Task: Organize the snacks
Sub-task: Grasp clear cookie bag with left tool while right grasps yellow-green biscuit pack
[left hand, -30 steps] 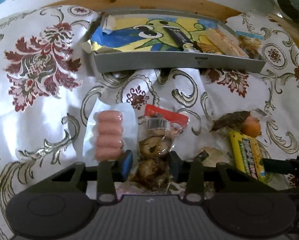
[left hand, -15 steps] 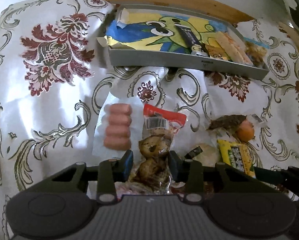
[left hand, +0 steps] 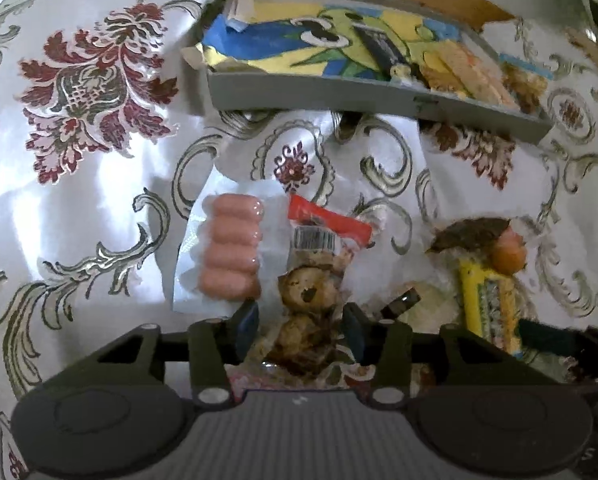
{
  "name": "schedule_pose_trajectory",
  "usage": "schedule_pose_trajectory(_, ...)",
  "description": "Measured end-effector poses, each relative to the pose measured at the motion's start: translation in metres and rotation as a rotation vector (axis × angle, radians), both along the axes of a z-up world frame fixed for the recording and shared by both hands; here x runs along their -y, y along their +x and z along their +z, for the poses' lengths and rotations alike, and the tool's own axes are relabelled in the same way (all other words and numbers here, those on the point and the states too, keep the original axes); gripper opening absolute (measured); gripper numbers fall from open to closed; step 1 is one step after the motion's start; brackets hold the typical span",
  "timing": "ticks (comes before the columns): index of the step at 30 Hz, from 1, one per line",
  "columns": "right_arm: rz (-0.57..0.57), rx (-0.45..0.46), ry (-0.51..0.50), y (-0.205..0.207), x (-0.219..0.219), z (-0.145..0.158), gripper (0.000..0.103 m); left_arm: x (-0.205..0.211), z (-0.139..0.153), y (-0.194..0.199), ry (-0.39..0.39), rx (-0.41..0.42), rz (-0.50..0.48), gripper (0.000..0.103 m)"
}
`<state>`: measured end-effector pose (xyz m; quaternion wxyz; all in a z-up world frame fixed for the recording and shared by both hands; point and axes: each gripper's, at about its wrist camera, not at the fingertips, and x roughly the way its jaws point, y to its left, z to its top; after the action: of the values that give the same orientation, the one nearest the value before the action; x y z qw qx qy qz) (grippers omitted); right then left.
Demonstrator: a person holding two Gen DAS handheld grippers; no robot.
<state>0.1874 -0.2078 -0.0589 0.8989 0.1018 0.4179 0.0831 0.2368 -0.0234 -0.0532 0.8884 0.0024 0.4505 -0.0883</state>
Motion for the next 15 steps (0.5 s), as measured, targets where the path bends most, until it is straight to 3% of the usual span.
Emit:
schedule_pose_trajectory(6, 0.032, 0.019, -0.112, -0.004, -0.017, -0.006, 0.088, 0.005, -0.005, -0.003, 0.045, 0.018, -0.012, 0.049)
schedule_pose_trajectory(10, 0.036, 0.035, -0.175, -0.008, -0.024, -0.007, 0.074, 0.006, -0.001, -0.007, 0.055, 0.022, -0.016, 0.043)
schedule_pose_trajectory(15, 0.030, 0.041, -0.169, -0.010, -0.023, -0.005, 0.068, 0.008, 0.004, -0.014, 0.051, 0.031, -0.007, 0.040)
